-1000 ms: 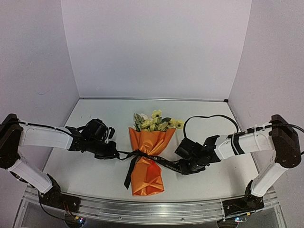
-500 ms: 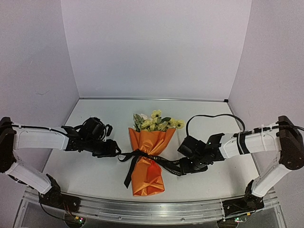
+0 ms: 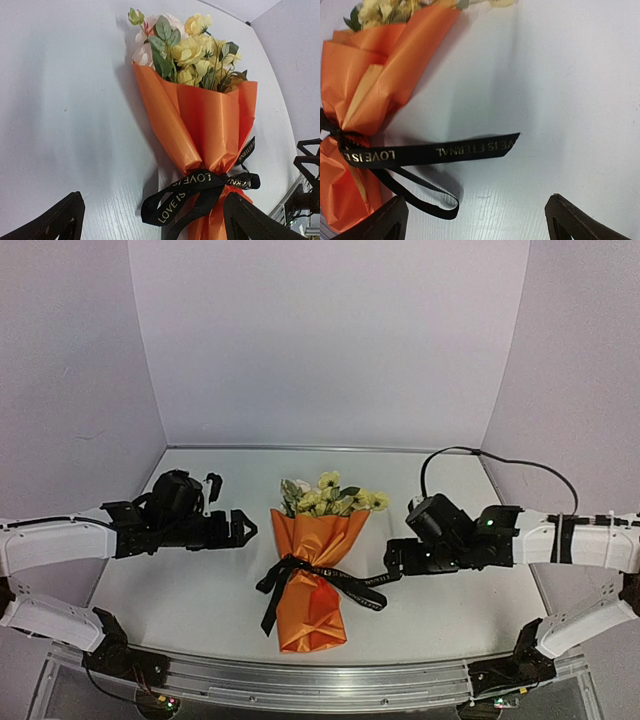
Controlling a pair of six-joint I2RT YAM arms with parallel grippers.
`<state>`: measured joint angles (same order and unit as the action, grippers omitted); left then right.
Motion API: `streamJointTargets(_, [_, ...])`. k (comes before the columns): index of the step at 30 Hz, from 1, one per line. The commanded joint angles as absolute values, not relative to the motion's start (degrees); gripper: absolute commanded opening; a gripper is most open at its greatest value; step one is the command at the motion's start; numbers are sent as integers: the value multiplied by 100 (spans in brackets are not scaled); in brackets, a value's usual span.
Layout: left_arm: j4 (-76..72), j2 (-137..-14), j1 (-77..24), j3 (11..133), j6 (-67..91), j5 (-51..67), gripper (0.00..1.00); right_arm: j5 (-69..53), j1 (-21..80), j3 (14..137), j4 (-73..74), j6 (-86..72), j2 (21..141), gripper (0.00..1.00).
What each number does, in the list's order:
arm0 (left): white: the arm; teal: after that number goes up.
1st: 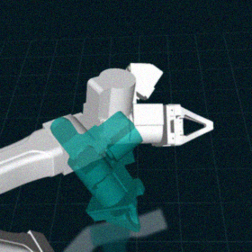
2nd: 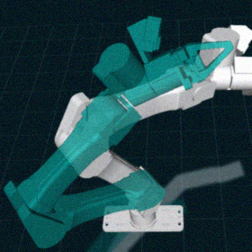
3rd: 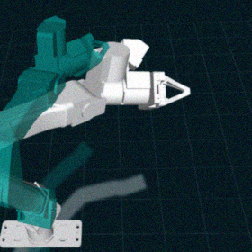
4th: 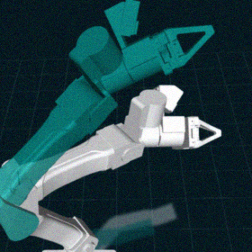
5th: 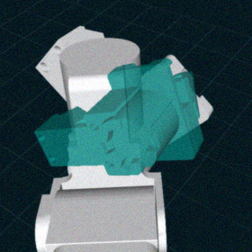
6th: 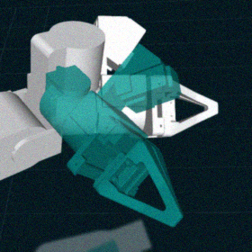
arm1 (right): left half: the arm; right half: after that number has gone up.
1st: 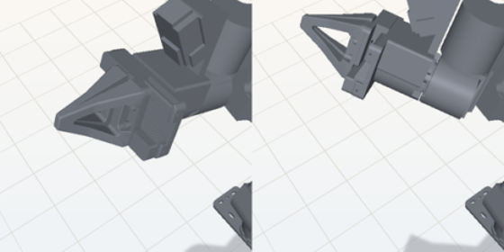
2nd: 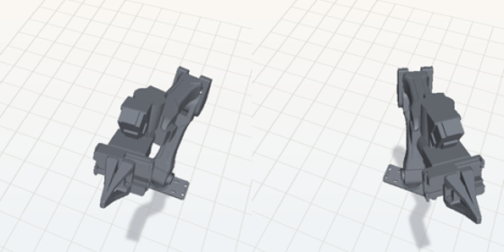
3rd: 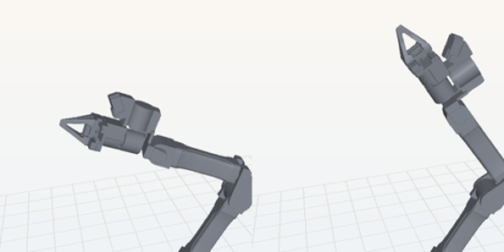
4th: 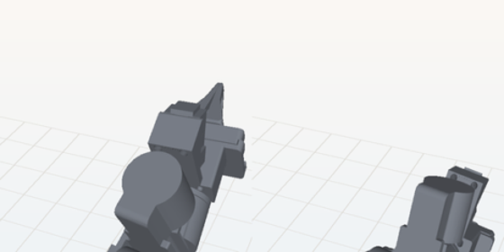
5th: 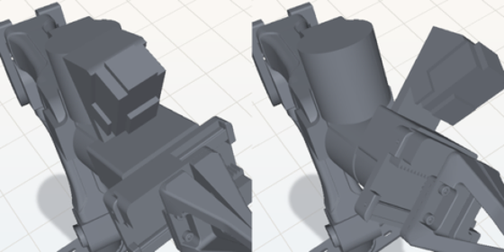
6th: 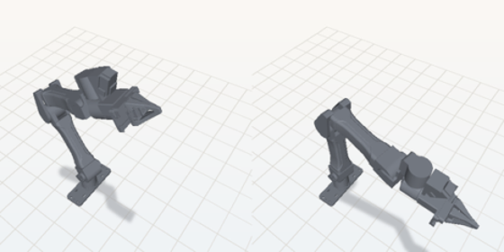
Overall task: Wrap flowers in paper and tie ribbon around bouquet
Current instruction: Reset both arms
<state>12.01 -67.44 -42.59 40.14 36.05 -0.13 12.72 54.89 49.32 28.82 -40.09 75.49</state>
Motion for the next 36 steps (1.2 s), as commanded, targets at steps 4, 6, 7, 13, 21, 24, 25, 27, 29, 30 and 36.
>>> streamJointTargets(4, [1130,-6569,-4155,4964,3648,-1211,100,2183,4884,4539,3217,-3249,6490,98])
streamJointTargets(6, [1409,-6628,-4144,5273,3631,-1493,100,2274,4711,4487,3334,-3089,6226,98])
streamJointTargets(7, [1543,-6657,-4140,5408,3623,-1587,100,2321,4672,4482,3400,-3005,6106,98])
streamJointTargets(13, [2118,-6776,-4131,5975,3568,-2025,100,2724,4636,4295,3491,-2600,5515,98])
streamJointTargets(21, [2174,-6645,-4131,5934,3569,-2165,100,2774,4637,4201,3659,-2668,5375,98])
streamJointTargets(24, [2175,-6636,-4132,5884,3575,-2133,100,2750,4637,4204,3723,-2759,5411,98])
streamJointTargets(25, [2164,-6624,-4131,5864,3577,-2111,100,2744,4637,4207,3735,-2785,5422,98])
streamJointTargets(27, [2134,-6600,-4131,5815,3568,-2080,100,2731,4638,4217,3765,-2828,5431,98])
streamJointTargets(29, [2112,-6578,-4132,5783,3539,-2059,100,2740,4636,4219,3786,-2846,5432,98])
streamJointTargets(30, [2110,-6582,-4131,5778,3533,-2061,100,2743,4640,4212,3791,-2852,5418,98])
streamJointTargets(36, [2081,-6522,-4131,5745,3517,-2034,100,2782,4634,4192,3845,-2854,5359,98])
